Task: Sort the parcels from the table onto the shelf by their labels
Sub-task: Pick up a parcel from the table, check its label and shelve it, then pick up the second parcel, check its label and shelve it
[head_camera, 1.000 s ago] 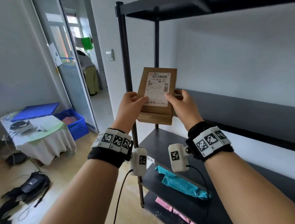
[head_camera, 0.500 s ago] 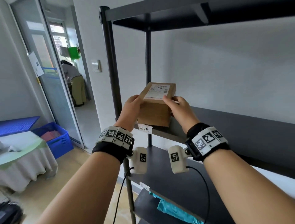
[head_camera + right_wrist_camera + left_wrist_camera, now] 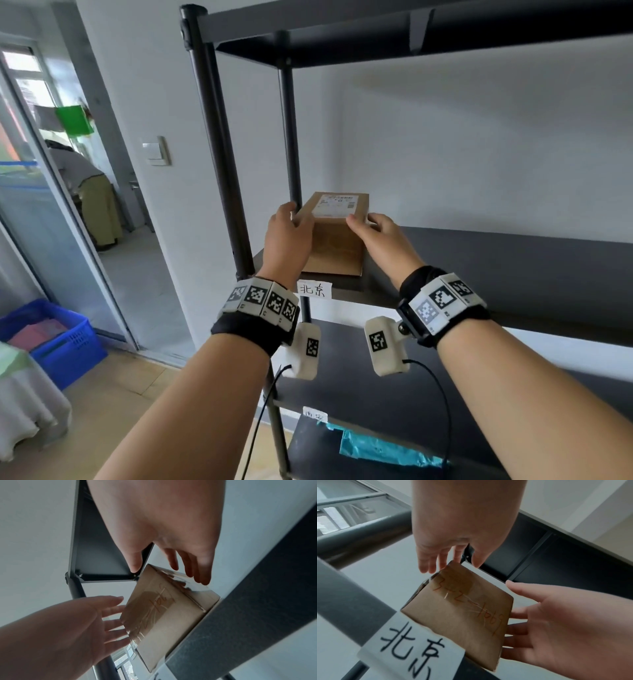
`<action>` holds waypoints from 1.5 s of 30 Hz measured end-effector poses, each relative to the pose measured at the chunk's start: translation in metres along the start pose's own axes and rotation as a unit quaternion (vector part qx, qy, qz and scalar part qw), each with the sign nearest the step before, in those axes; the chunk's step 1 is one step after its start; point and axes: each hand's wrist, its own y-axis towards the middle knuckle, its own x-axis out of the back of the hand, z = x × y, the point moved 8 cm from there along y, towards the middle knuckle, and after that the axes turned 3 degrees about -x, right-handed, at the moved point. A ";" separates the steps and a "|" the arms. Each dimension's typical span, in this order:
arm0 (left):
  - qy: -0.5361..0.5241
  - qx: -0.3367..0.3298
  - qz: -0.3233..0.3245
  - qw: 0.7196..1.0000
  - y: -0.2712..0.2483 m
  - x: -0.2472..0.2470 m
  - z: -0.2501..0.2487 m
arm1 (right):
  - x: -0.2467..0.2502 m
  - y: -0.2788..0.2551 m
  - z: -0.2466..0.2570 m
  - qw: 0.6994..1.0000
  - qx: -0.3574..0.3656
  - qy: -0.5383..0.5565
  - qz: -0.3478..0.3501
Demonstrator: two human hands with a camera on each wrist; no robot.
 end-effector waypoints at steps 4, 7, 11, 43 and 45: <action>0.027 -0.077 -0.006 0.997 -0.009 0.005 -0.022 | 0.013 -0.015 0.002 0.998 -0.005 -0.030 -0.047; 0.027 -0.133 0.000 0.991 -0.023 -0.004 -0.042 | 0.030 -0.033 0.003 0.996 0.001 -0.035 -0.086; 0.008 -0.190 0.014 0.982 -0.048 -0.024 -0.061 | 0.064 -0.069 0.000 0.988 0.013 -0.035 -0.153; -0.112 -0.165 0.423 0.884 -0.482 -0.455 -0.252 | 0.565 -0.439 -0.184 0.879 -0.185 -0.150 -0.412; -0.101 -0.152 0.435 0.882 -0.501 -0.476 -0.256 | 0.588 -0.454 -0.198 0.877 -0.196 -0.149 -0.414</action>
